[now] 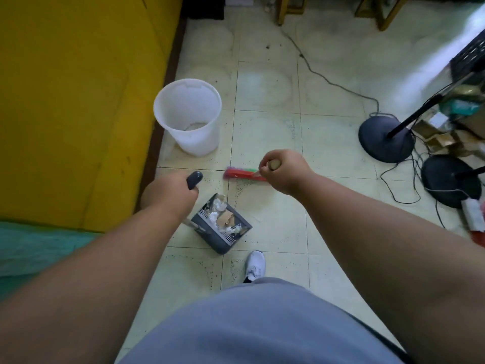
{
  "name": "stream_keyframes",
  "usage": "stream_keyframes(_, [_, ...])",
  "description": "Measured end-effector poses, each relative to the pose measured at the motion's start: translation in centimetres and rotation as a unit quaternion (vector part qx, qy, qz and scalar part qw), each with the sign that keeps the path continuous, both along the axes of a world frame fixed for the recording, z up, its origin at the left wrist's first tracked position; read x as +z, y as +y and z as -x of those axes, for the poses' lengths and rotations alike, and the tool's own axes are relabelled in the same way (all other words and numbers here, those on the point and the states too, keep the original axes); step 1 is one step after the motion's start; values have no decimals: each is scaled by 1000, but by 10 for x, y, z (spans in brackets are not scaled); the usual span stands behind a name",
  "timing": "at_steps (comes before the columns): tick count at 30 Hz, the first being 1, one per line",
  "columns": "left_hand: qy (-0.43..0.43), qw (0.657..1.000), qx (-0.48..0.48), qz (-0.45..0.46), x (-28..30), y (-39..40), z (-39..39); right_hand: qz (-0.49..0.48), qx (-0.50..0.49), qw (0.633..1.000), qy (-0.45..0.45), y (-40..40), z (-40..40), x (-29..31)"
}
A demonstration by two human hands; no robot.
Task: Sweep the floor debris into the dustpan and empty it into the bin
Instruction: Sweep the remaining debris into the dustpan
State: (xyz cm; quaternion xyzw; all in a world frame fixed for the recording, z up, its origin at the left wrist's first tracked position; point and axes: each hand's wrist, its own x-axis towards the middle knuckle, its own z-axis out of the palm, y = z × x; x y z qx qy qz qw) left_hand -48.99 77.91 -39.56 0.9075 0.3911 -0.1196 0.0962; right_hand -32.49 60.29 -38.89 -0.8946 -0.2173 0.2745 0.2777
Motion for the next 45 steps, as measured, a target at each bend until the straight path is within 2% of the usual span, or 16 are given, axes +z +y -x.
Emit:
stream_keyframes(5, [-17,999,40,-1,-3,-4,57,48,82,995,-25,3,71,-5])
stream_keyframes(10, [-45,996,74,27,-13,-11,107,57,100,992,-44,-12,141,-7])
stream_keyframes(14, [-38,997,60,34,-24,-23,136,49,79,995,-47,-31,176,2])
stream_keyframes(19, [-27,998,28,42,-31,-37,158,50,101,992,-59,-34,204,15])
stream_keyframes(24, [-21,999,14,30,-32,-41,170,46,110,991,-56,-36,220,21])
stream_keyframes(34, [-25,999,-10,27,-42,-50,186,-21,3,998,-67,-44,212,37])
stream_keyframes(40, [-11,998,-12,57,-58,-58,191,12,31,994,-107,-37,212,18])
stream_keyframes(45, [1,998,-13,60,-56,-60,177,22,64,993,-101,-18,211,15])
